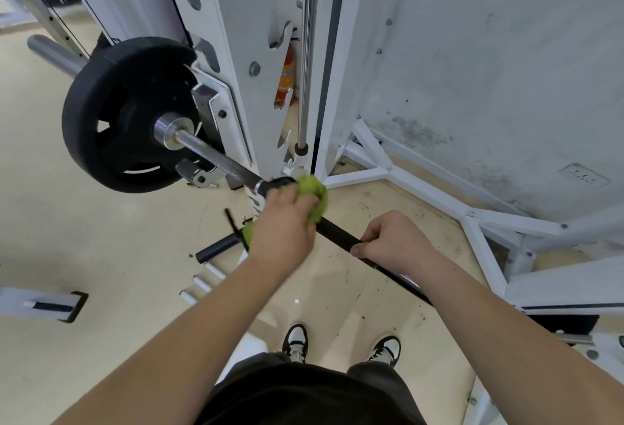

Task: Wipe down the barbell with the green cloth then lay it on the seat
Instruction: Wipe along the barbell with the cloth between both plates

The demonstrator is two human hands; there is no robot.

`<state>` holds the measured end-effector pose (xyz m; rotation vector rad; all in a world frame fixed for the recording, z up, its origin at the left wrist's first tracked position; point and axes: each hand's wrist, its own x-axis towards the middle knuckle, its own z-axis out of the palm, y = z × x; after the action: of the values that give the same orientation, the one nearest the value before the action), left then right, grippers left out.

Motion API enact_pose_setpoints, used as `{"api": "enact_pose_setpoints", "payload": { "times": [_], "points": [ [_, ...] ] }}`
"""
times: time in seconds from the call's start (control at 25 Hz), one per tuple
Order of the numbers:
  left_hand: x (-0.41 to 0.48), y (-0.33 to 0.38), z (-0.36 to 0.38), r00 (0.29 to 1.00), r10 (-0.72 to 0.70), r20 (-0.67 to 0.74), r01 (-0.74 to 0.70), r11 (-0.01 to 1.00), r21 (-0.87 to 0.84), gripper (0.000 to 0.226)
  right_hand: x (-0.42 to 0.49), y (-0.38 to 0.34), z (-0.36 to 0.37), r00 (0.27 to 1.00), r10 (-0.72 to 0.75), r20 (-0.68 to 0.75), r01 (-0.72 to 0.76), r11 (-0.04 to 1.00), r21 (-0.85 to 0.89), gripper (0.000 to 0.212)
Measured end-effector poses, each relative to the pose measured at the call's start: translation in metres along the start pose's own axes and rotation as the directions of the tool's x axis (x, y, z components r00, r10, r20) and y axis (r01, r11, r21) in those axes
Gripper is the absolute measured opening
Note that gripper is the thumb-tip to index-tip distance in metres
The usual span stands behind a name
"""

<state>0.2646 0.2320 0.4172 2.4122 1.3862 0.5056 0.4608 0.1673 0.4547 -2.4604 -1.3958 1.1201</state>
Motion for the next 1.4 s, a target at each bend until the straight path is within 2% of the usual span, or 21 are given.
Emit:
{"api": "enact_pose_setpoints", "payload": {
  "times": [0.12,0.16,0.2,0.32,0.36,0.44,0.52,0.56,0.6,0.68,0.76,0.84,0.92,0.96,1.04,1.12,1.2,1.28,1.32,1.36,1.4],
  "points": [
    [-0.016,-0.001,0.002,0.978,0.192,0.077,-0.186,0.979,-0.085,0.042,0.000,0.000,-0.002,1.000,0.013,0.012,-0.013,1.000,0.019,0.019],
    [-0.006,-0.014,-0.005,0.976,0.198,0.091,-0.194,0.979,-0.057,0.041,-0.001,0.000,-0.001,1.000,0.011,0.008,-0.011,1.000,0.012,0.019],
    [0.007,-0.027,-0.010,0.985,0.151,0.084,-0.150,0.988,-0.019,0.039,-0.002,0.000,0.000,1.000,0.008,-0.001,-0.008,1.000,0.006,0.020],
    [0.020,-0.034,-0.012,0.994,-0.101,-0.043,0.102,0.994,0.031,0.036,-0.004,0.000,0.001,1.000,0.007,-0.014,-0.007,1.000,-0.002,0.018],
    [0.011,-0.018,-0.005,0.995,-0.090,-0.036,0.090,0.996,0.000,0.038,-0.005,0.000,0.001,1.000,0.005,-0.019,-0.005,1.000,-0.007,0.018],
    [-0.022,0.018,0.008,0.996,0.074,0.058,-0.068,0.993,-0.094,0.045,-0.009,0.000,0.001,0.999,0.005,-0.039,-0.006,0.999,-0.046,0.019],
    [-0.031,0.020,0.008,0.960,0.254,0.117,-0.235,0.959,-0.156,0.048,-0.016,0.004,0.000,0.997,-0.004,-0.080,-0.004,0.995,-0.096,0.025],
    [-0.022,0.011,0.002,0.951,0.274,0.146,-0.251,0.955,-0.157,0.049,-0.021,0.008,-0.001,0.995,-0.014,-0.100,0.003,0.994,-0.109,0.026],
    [-0.009,0.002,0.000,0.957,0.248,0.150,-0.227,0.963,-0.143,0.049,-0.026,0.013,-0.003,0.992,-0.023,-0.121,0.013,0.996,-0.085,0.024],
    [0.005,-0.001,0.003,0.992,0.095,0.078,-0.087,0.990,-0.109,0.044,-0.033,0.027,-0.009,0.988,-0.031,-0.150,0.034,0.999,0.017,0.025],
    [-0.012,0.036,0.018,0.999,0.025,0.029,-0.022,0.994,-0.104,0.043,-0.036,0.040,-0.013,0.982,-0.050,-0.181,0.060,0.997,0.053,0.028],
    [-0.049,0.086,0.036,0.980,0.186,0.074,-0.176,0.976,-0.125,0.044,-0.040,0.049,-0.015,0.977,-0.085,-0.196,0.095,0.994,0.046,0.025],
    [-0.057,0.096,0.040,0.940,0.333,0.077,-0.317,0.935,-0.160,0.047,-0.043,0.056,-0.019,0.977,-0.114,-0.179,0.121,0.992,0.026,0.026],
    [-0.048,0.086,0.036,0.949,0.306,0.071,-0.291,0.942,-0.167,0.048,-0.045,0.059,-0.022,0.978,-0.123,-0.165,0.128,0.991,0.021,0.026],
    [-0.033,0.063,0.028,0.996,0.075,0.058,-0.066,0.987,-0.144,0.049,-0.052,0.066,-0.025,0.976,-0.147,-0.158,0.151,0.989,0.010,0.029],
    [-0.033,0.062,0.026,0.992,-0.122,-0.042,0.117,0.987,-0.107,0.047,-0.057,0.068,-0.025,0.968,-0.191,-0.163,0.192,0.981,-0.010,0.034],
    [-0.051,0.091,0.038,0.994,-0.098,-0.053,0.092,0.990,-0.105,0.047,-0.060,0.065,-0.020,0.957,-0.218,-0.189,0.219,0.976,-0.018,0.036],
    [-0.073,0.110,0.044,0.999,0.047,-0.004,-0.047,0.986,-0.163,0.047,-0.064,0.058,-0.017,0.949,-0.251,-0.191,0.251,0.968,-0.029,0.032],
    [-0.079,0.106,0.043,0.997,0.069,-0.019,-0.071,0.974,-0.217,0.047,-0.064,0.056,-0.015,0.944,-0.269,-0.192,0.267,0.963,-0.039,0.029],
    [-0.081,0.096,0.039,0.998,-0.004,-0.057,-0.013,0.957,-0.290,0.047,-0.065,0.055,-0.013,0.939,-0.279,-0.202,0.276,0.960,-0.040,0.027],
    [-0.083,0.084,0.033,0.978,-0.178,-0.104,0.125,0.912,-0.392,0.044,-0.066,0.053,-0.012,0.937,-0.275,-0.215,0.274,0.961,-0.035,0.025]
  ]
}}
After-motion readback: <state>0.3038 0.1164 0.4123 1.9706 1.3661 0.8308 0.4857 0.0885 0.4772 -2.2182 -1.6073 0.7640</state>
